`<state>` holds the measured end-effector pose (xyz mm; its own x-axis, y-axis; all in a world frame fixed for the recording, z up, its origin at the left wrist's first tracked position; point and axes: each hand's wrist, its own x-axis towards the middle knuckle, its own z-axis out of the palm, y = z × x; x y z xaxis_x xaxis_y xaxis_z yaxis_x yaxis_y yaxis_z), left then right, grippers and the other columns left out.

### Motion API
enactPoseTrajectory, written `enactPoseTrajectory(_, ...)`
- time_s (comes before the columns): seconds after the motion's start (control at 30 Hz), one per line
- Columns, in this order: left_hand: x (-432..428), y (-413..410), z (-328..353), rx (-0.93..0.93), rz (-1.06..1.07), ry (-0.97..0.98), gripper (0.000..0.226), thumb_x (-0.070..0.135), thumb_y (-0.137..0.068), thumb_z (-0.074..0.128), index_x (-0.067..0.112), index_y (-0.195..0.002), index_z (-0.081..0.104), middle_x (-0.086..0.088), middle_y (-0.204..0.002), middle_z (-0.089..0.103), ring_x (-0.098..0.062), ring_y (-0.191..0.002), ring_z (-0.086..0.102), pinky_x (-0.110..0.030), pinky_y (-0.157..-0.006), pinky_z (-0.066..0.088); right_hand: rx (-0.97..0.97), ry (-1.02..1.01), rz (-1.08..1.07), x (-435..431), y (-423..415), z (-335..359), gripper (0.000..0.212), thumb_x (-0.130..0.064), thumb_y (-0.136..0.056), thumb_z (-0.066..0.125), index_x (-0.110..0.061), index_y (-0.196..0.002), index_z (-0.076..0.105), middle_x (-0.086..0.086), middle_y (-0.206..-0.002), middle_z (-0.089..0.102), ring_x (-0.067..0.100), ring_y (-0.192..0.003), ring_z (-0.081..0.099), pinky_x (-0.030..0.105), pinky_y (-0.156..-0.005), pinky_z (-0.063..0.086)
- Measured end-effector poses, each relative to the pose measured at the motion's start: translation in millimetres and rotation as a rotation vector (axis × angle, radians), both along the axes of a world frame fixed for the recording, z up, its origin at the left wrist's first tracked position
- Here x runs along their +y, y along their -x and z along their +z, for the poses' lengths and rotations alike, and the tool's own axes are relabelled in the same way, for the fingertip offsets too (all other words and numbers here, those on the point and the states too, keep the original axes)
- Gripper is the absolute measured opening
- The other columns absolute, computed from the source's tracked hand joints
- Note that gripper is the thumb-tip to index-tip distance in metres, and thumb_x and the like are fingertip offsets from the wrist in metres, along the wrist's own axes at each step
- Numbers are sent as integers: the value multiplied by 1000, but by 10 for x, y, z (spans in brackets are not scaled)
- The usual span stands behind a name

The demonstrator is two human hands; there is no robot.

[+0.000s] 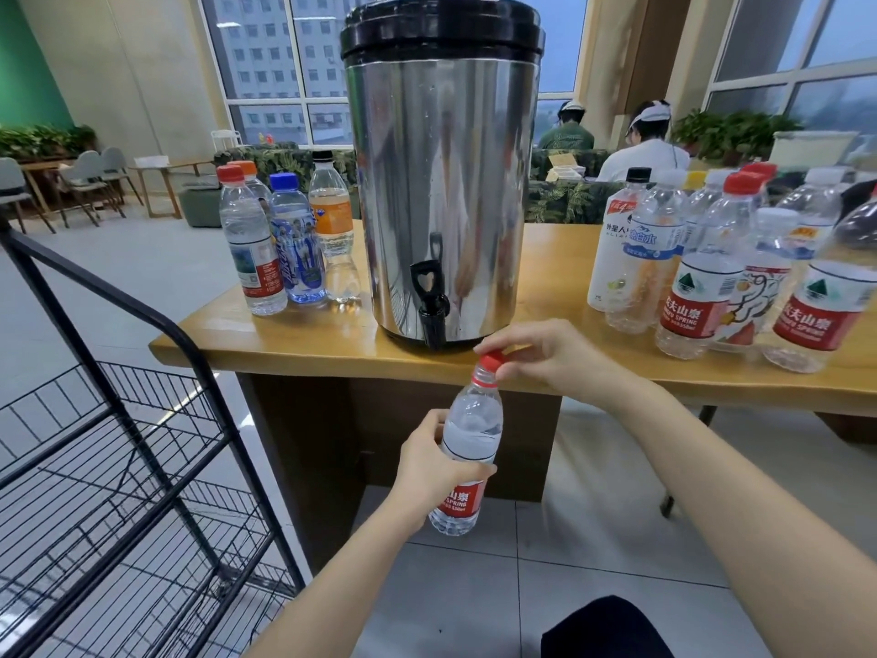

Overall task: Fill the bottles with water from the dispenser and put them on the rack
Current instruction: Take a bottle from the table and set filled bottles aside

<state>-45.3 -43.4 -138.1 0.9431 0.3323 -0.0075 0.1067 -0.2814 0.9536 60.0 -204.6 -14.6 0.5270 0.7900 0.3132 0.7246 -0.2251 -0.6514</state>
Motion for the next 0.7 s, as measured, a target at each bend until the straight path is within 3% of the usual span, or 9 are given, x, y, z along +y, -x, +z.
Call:
enactPoseTrajectory(0.17, -55, 115, 41, -19, -53, -16, 66, 24, -63, 91, 31, -118, 55, 12, -106, 67, -9, -95, 67, -22, -76, 55, -9, 51, 48, -90, 127, 113, 36, -1, -81, 72, -18, -112, 72, -4, -112, 70, 5, -107, 63, 22, -93, 51)
enactPoseTrajectory(0.3, -43, 206, 102, -21, -95, -48, 66, 24, -64, 90, 34, -119, 55, 13, -107, 68, -9, -97, 67, -28, -84, 57, -134, 137, 68, -103, 239, 232, 36, 4, -80, 72, -13, -113, 72, 0, -114, 69, 5, -108, 63, 14, -92, 49)
enactPoseTrajectory(0.43, 9, 319, 194, 13, -169, -9, 59, 22, -67, 89, 38, -114, 58, 14, -103, 70, -6, -94, 68, -20, -74, 54, -267, 189, 102, -94, 329, 313, 36, 0, -81, 72, -15, -113, 72, -2, -116, 69, 6, -109, 62, 20, -94, 51)
enactPoseTrajectory(0.57, 118, 437, 301, 60, -312, 26, 53, 17, -71, 86, 30, -117, 63, 11, -106, 72, -10, -101, 68, -26, -85, 55, -93, 128, 187, -125, 436, 372, 34, 4, -81, 71, -10, -113, 72, 1, -117, 68, 9, -112, 62, 25, -93, 53)
enactPoseTrajectory(0.63, 149, 478, 345, 62, -356, 31, 52, 17, -73, 85, 29, -119, 63, 10, -108, 72, -11, -105, 67, -28, -88, 54, -42, 138, 177, -127, 477, 416, 32, -3, -83, 71, -12, -113, 72, -1, -115, 69, 8, -110, 61, 21, -91, 52)
enactPoseTrajectory(0.7, 149, 491, 365, 42, -365, 41, 51, 16, -74, 84, 29, -119, 63, 10, -108, 72, -11, -104, 67, -28, -87, 54, -110, 194, 111, -90, 501, 422, 29, -19, -85, 72, -17, -114, 71, -6, -110, 68, 6, -104, 61, 19, -86, 52)
